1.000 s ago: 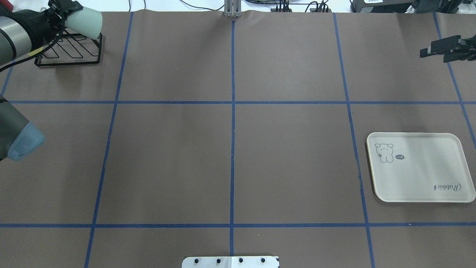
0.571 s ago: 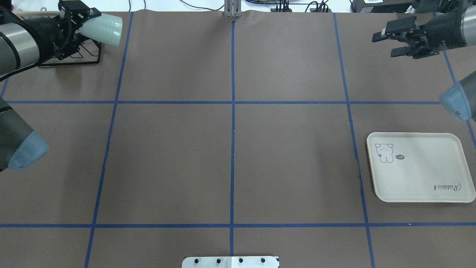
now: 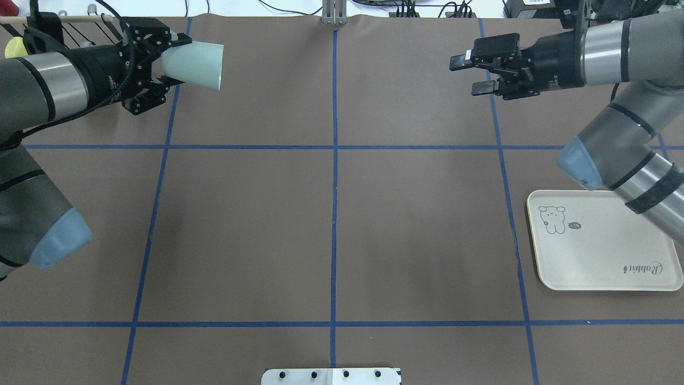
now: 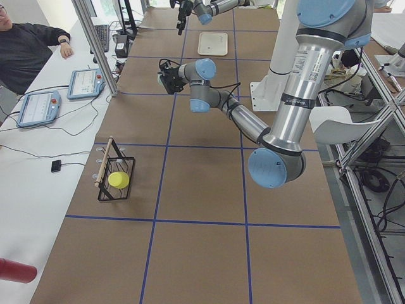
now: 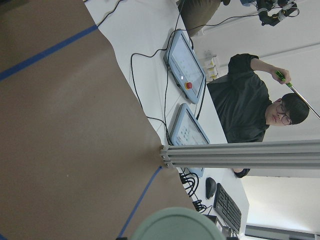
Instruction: Left arm grabs green cup and hands to right arm on tray
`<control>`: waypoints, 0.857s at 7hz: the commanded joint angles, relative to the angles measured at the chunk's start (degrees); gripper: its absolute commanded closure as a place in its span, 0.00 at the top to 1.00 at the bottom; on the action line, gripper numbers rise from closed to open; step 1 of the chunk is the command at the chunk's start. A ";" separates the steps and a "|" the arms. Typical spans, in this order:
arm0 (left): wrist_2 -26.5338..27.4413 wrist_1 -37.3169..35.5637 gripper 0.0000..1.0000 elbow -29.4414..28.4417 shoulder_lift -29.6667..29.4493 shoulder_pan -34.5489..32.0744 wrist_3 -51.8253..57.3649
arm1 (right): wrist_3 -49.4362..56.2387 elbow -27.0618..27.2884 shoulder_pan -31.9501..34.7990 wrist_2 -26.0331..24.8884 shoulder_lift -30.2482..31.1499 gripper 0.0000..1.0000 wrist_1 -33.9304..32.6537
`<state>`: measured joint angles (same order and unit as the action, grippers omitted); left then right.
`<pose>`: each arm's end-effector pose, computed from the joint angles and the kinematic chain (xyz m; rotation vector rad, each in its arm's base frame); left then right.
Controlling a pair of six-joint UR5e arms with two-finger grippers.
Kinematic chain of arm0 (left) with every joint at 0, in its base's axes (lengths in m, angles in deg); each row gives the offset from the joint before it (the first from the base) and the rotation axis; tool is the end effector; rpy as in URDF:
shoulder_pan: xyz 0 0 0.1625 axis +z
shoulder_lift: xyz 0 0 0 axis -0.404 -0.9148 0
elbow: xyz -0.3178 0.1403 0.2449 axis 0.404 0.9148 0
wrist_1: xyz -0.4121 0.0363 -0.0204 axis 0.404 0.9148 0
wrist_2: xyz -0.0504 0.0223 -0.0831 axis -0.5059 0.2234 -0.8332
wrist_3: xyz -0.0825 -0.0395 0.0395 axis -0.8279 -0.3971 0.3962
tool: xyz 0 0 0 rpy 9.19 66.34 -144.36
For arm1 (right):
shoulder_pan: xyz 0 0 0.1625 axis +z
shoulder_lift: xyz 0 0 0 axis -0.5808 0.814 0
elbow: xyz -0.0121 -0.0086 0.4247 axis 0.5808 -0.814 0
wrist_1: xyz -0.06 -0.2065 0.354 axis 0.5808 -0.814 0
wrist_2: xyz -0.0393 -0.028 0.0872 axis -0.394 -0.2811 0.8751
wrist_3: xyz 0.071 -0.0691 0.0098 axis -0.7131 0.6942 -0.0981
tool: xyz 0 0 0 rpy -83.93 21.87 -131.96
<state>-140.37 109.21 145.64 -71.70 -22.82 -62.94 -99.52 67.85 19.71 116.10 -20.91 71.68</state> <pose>0.2839 -0.4833 0.2480 0.1159 1.6672 -1.0280 -0.2741 -0.5211 0.2817 0.2926 -1.6783 0.1867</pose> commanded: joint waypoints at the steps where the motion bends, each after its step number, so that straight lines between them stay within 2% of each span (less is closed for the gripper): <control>1: -5.37 -0.56 0.17 2.03 -1.66 2.26 -6.31 | -0.28 0.34 -7.02 -7.26 -1.16 0.99 6.75; 3: -13.11 -3.46 0.17 1.68 -6.22 3.14 -12.19 | -0.19 0.25 -11.78 -12.98 -2.13 0.98 12.46; 6: -13.93 -3.47 0.17 1.77 -9.74 8.48 -19.41 | -0.02 0.25 -14.07 -14.84 -3.45 0.98 15.02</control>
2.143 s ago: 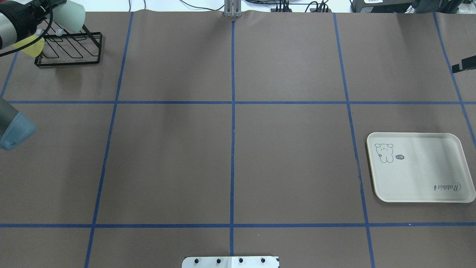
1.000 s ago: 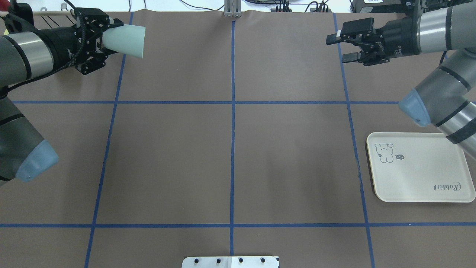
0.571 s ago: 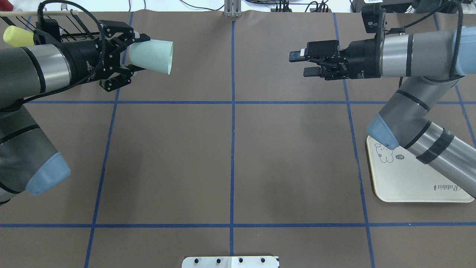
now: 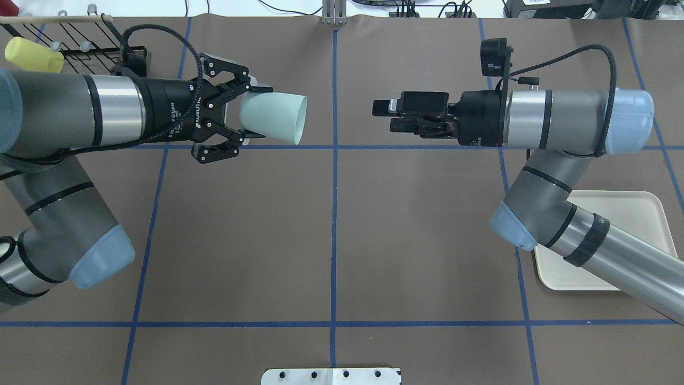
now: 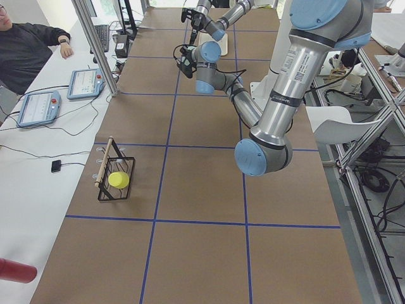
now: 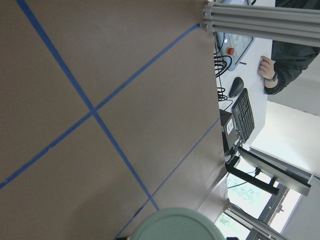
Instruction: Left arm grabs green cup and hands to right arm on tray
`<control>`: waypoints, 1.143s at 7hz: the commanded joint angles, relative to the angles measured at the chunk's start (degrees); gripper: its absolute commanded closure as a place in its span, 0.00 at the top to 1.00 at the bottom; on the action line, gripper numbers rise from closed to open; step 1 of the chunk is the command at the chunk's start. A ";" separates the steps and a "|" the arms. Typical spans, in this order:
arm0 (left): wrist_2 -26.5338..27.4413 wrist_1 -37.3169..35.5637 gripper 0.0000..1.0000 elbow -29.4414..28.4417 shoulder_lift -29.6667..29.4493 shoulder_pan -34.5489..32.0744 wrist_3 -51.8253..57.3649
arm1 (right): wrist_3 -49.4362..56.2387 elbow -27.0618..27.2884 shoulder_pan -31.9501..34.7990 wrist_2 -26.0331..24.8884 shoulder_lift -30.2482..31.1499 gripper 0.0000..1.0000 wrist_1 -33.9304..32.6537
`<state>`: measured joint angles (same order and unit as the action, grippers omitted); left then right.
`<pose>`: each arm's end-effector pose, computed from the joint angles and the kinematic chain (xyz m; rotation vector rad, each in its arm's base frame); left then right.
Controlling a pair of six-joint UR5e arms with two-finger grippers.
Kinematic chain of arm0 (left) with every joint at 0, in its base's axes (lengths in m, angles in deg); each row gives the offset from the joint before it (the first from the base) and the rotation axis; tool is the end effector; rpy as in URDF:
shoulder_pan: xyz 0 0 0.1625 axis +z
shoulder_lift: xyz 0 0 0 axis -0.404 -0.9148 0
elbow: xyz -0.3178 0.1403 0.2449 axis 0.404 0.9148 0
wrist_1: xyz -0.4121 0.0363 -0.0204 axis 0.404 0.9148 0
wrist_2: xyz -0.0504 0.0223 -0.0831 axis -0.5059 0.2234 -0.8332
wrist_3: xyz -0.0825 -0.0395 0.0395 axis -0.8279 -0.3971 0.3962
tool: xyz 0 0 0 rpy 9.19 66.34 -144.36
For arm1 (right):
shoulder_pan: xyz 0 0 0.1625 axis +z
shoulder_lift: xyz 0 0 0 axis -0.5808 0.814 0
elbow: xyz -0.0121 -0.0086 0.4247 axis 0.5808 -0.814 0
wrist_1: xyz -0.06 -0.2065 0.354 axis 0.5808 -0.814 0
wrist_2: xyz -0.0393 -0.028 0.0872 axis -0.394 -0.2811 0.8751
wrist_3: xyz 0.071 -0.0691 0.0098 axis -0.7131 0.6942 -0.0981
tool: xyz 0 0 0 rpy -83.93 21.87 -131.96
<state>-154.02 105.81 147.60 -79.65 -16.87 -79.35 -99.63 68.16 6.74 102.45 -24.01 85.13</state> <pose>0.3442 -0.4308 0.1645 -0.3990 1.7220 -0.9164 -0.3606 -0.4524 0.2328 0.4120 -1.9441 0.0844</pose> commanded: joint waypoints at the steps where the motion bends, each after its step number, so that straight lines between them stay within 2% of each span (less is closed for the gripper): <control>1: -0.29 0.02 0.17 -0.02 -2.41 4.20 -4.33 | 0.10 -0.06 -2.07 -2.86 -0.35 0.98 2.55; 3: -0.20 -0.07 0.15 -0.28 -4.26 4.22 -10.12 | 0.27 -0.06 -2.43 -3.05 -0.36 0.98 3.26; 8: 0.15 -0.07 0.13 -1.34 -4.17 3.52 -13.65 | 0.54 -0.50 -3.22 -3.05 0.26 0.98 5.72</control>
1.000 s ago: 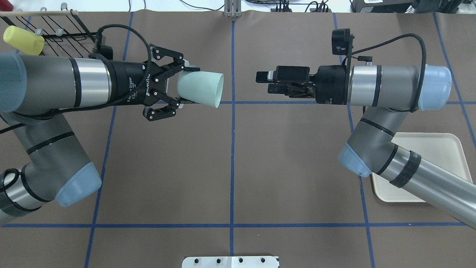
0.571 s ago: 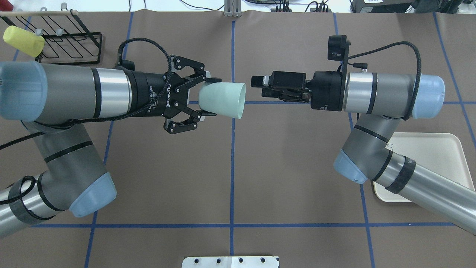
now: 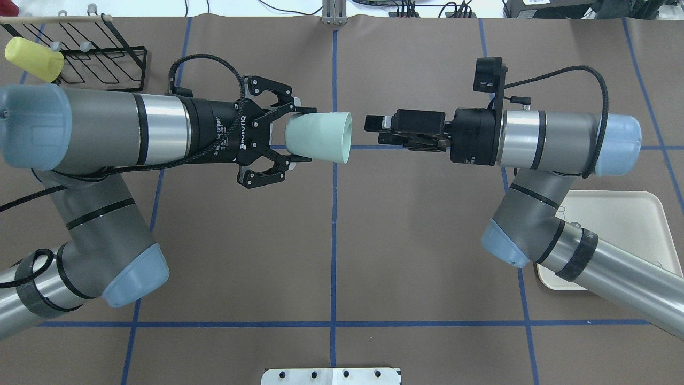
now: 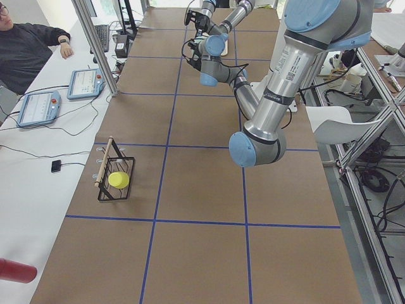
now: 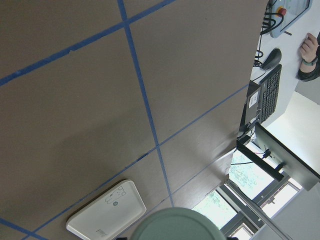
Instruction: Left arm grabs green cup and hands to right arm on tray
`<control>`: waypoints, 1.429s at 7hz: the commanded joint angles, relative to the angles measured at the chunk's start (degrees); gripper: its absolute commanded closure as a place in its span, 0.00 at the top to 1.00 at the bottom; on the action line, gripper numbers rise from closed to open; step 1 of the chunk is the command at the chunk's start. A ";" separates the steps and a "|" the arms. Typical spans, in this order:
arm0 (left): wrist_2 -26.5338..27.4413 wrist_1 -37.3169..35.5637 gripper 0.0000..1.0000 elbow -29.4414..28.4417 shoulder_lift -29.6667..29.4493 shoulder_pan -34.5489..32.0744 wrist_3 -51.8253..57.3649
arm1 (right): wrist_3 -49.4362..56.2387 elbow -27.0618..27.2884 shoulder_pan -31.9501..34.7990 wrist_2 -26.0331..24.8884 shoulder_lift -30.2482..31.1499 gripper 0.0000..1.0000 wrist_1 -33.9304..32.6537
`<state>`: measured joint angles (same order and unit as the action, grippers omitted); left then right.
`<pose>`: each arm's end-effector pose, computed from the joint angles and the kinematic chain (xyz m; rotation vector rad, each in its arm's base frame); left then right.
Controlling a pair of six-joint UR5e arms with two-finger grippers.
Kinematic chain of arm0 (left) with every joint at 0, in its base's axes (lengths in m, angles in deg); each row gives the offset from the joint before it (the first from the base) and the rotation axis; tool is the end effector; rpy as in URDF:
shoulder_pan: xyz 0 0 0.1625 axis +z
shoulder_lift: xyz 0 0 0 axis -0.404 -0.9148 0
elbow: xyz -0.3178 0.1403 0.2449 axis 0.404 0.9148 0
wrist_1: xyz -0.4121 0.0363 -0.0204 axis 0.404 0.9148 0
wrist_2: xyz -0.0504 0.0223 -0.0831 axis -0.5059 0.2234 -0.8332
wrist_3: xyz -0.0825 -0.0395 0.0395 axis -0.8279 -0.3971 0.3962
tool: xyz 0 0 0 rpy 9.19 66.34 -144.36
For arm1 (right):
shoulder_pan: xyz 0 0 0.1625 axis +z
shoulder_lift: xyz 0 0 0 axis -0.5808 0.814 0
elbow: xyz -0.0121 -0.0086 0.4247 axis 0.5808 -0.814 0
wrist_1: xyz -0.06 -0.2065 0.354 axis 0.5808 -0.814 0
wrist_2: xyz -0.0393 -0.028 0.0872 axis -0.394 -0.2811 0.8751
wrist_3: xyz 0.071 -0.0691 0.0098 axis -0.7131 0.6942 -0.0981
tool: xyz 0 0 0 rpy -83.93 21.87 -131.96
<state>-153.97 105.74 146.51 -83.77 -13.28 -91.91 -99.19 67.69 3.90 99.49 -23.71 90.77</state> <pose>0.3757 -0.4124 0.1321 -0.6498 1.7205 -0.9940 -0.3726 -0.4319 0.2347 0.4424 -2.0264 0.0587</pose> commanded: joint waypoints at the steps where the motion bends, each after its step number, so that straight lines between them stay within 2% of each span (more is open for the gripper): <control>1: 0.28 0.09 0.13 -0.42 -0.06 -0.24 -2.05 | 0.18 -0.12 -0.73 -0.09 -0.05 0.98 0.08; 10: 0.19 0.09 0.13 -1.56 -2.16 -0.07 -6.19 | 0.18 -0.39 -1.88 -1.32 -0.66 0.94 -0.27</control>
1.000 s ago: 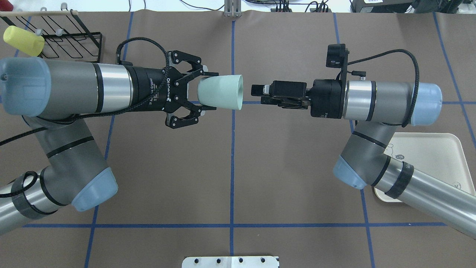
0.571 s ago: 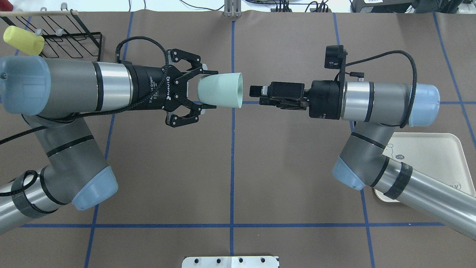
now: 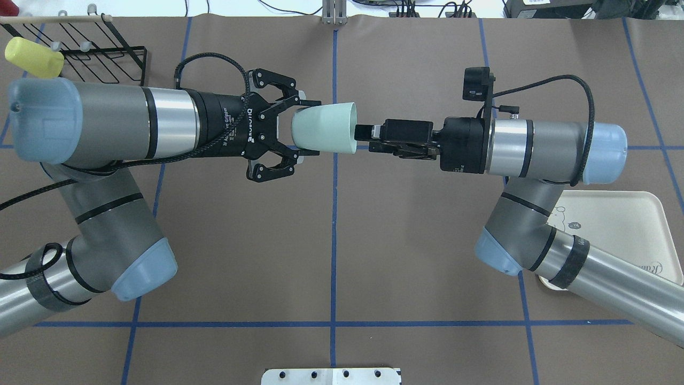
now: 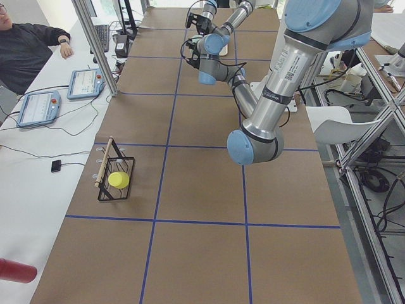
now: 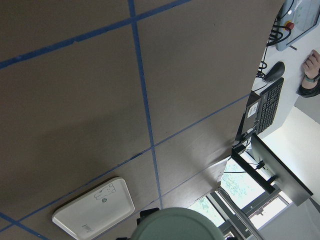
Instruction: Left arm grabs green cup and hands to right arm on tray
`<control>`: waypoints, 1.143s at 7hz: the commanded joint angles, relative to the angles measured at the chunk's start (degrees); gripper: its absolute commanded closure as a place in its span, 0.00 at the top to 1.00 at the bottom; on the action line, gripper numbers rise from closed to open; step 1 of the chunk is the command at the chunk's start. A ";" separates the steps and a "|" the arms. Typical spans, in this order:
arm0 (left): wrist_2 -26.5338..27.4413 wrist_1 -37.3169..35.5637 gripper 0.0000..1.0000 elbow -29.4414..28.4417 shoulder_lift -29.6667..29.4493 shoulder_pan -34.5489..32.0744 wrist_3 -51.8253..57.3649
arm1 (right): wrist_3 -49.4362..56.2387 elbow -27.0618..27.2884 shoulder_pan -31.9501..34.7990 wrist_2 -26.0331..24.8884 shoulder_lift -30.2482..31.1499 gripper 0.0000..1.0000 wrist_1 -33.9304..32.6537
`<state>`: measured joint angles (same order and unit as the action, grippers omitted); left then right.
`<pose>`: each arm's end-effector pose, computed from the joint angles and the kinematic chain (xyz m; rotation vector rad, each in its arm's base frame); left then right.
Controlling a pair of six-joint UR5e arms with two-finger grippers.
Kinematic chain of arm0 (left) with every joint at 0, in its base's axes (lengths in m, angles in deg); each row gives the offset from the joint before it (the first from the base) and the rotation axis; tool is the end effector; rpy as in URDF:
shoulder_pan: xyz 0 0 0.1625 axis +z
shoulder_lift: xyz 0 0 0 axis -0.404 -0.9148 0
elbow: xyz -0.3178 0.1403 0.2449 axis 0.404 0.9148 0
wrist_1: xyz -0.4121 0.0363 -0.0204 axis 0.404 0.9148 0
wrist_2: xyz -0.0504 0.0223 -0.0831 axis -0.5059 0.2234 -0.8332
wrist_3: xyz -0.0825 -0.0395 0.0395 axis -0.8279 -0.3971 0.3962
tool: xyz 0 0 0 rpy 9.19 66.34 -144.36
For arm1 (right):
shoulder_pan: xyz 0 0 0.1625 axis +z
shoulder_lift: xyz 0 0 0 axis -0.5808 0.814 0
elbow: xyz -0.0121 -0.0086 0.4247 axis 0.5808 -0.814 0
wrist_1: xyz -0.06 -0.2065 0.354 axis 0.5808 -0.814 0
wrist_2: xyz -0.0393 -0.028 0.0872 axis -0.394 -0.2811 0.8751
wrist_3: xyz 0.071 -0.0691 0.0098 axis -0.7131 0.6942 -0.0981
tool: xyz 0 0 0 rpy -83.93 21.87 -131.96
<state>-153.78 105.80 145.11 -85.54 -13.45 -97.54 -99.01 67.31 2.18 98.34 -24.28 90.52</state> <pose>0.3813 -0.4191 0.1233 -0.7368 1.7124 -1.0612 -0.3874 -0.4244 0.2314 0.4273 -2.0330 0.0591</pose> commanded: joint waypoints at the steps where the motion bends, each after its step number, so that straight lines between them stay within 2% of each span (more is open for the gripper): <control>1: 0.00 0.03 0.13 -0.16 -0.74 0.19 -1.44 | -0.09 0.00 -0.16 -0.52 -0.09 0.94 -0.03; 3: 0.00 0.03 0.13 -0.77 -0.92 0.80 -1.54 | -0.18 -0.09 -0.16 -0.61 -0.18 0.90 -0.03; 5: 0.00 0.20 0.13 -1.39 -0.92 1.50 -1.54 | -0.53 -0.09 -0.16 -0.61 -0.18 0.76 -0.03; 8: 0.00 0.29 0.13 -1.30 -0.92 1.60 -1.62 | -0.62 -0.09 -0.16 -1.40 -0.18 0.67 -0.03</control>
<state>-153.78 106.06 143.80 -86.46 -11.90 -99.09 -99.61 67.22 2.02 97.06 -24.46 90.49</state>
